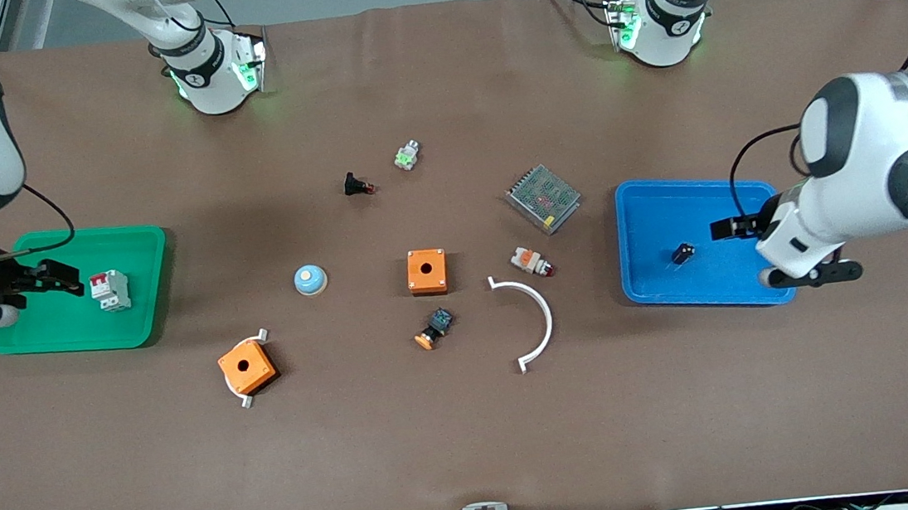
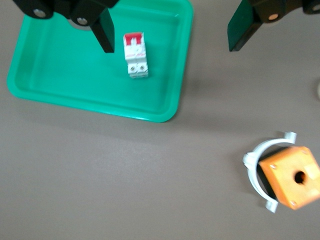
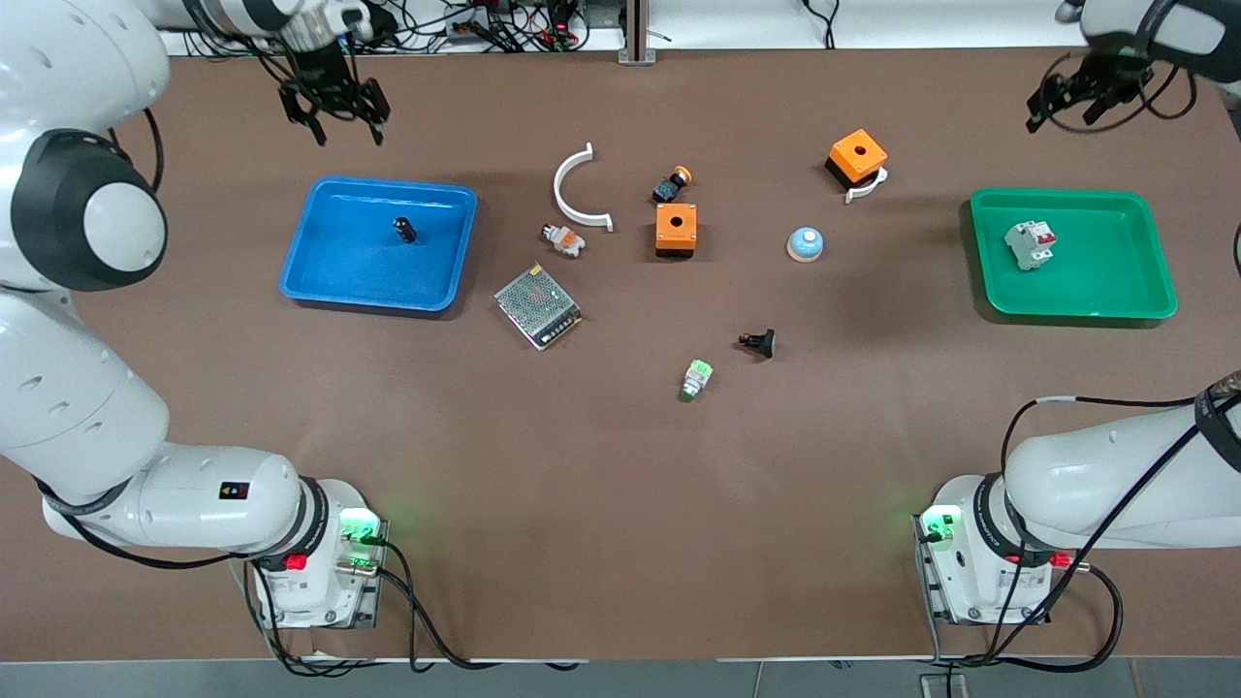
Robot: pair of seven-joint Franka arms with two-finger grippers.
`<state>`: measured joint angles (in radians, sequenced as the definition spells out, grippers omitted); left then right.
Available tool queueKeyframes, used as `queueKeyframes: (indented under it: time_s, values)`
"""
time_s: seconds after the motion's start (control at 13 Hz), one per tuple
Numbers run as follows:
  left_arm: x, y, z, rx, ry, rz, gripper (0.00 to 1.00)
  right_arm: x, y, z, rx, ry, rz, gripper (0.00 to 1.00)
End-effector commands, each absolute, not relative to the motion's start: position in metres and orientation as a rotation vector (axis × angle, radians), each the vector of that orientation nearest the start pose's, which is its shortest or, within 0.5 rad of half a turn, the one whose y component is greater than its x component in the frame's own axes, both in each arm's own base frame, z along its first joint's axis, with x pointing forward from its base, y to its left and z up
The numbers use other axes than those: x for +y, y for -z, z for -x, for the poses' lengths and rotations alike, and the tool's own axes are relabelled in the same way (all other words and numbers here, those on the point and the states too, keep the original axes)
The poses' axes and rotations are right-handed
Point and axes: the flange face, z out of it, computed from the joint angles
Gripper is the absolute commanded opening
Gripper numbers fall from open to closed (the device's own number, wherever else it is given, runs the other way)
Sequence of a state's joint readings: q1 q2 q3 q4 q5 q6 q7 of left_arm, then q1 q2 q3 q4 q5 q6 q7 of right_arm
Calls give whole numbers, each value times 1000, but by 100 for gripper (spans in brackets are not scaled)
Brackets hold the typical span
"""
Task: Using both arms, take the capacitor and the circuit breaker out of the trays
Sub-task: 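Lower the right gripper to the breaker while the left gripper reaches the capacitor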
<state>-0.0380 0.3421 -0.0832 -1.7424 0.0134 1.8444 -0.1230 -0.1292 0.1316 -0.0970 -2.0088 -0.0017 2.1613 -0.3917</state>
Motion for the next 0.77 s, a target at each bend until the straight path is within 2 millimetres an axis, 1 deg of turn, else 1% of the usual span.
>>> queueKeyframes:
  time_s: [0.0,0.08,0.15,0.23,0.38,0.46,0.54,0.62,0.69]
  values:
    - [-89,-317,-616,51,-373,3117,100,-138,-357,-541,-385,45,3156,100]
    - [-101,-299,-617,70,-378,3116,100,-137,-343,-536,-409,56,3156,100]
    - [-111,-279,-613,74,-390,3111,100,-140,-327,-535,-409,23,3151,100]
    - [-121,-263,-605,100,-398,3104,100,-146,-317,-534,-404,-4,3152,100]
    - [-118,-238,-592,121,-386,3093,100,-163,-305,-528,-442,-23,3155,98]
    - [-115,-226,-587,148,-387,3071,100,-175,-295,-526,-467,-8,3157,98]
    - [-111,-219,-584,162,-384,3057,100,-187,-286,-526,-498,18,3162,97]
    - [-109,-215,-583,170,-390,3047,100,-196,-276,-522,-501,3,3158,97]
    - [-106,-208,-581,176,-407,3035,100,-198,-269,-521,-497,-12,3153,95]
